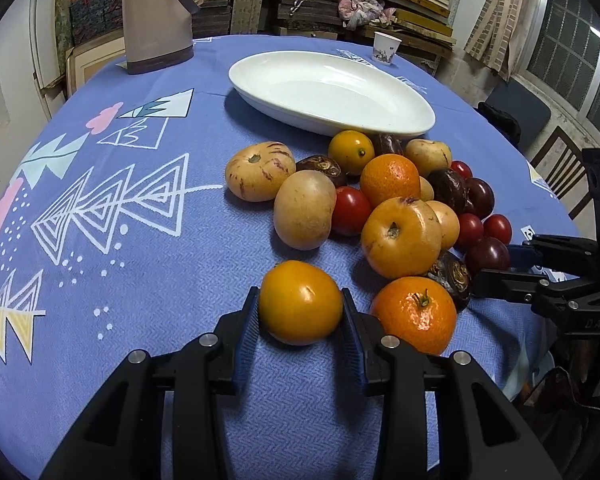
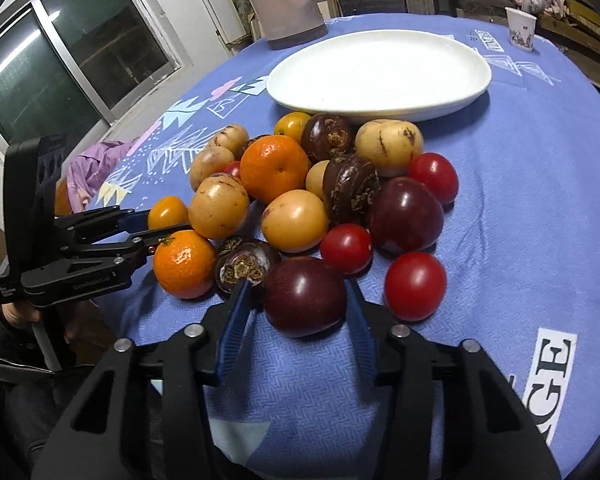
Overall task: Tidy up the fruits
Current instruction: 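Grasp the dark red plum with the right tool, then carry the tomato onto the white plate with the left tool while the right tool places the plum beside it, then withdraw both open tools from the plate back toward the fruit pile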
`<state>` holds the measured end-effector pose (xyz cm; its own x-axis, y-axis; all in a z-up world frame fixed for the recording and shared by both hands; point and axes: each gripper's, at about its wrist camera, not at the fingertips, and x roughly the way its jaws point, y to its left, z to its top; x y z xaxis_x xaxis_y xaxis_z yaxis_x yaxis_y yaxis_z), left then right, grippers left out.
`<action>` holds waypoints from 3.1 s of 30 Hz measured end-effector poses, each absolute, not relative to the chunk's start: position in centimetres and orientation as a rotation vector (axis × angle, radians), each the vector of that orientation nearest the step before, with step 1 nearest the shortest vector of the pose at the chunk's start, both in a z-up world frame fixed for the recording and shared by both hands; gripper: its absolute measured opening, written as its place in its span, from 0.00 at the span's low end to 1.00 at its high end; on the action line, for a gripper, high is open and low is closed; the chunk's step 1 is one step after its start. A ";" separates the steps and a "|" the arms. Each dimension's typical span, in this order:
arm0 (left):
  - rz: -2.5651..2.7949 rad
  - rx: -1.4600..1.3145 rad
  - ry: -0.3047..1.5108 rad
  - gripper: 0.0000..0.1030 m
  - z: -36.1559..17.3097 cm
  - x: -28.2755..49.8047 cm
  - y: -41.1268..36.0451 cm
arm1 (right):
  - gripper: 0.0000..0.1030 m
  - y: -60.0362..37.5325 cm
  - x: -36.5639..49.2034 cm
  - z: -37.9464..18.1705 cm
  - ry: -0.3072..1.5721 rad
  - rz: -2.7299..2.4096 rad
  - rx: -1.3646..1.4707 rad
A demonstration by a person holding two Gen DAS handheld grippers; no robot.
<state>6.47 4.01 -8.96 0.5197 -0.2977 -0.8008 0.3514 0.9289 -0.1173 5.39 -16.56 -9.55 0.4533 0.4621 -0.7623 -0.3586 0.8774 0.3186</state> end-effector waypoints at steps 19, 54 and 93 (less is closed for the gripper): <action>-0.437 0.101 0.831 0.37 -3.8 6.5 3.7 | 0.37 -18.8 5.9 -2.5 0.803 0.491 0.058; -0.333 0.179 0.847 0.89 -3.3 21.1 -1.8 | 0.72 -19.9 19.6 -2.9 0.860 0.324 0.033; -0.419 0.160 0.919 0.97 -5.4 4.4 0.9 | 0.95 -19.3 3.3 -7.1 0.805 0.373 -0.056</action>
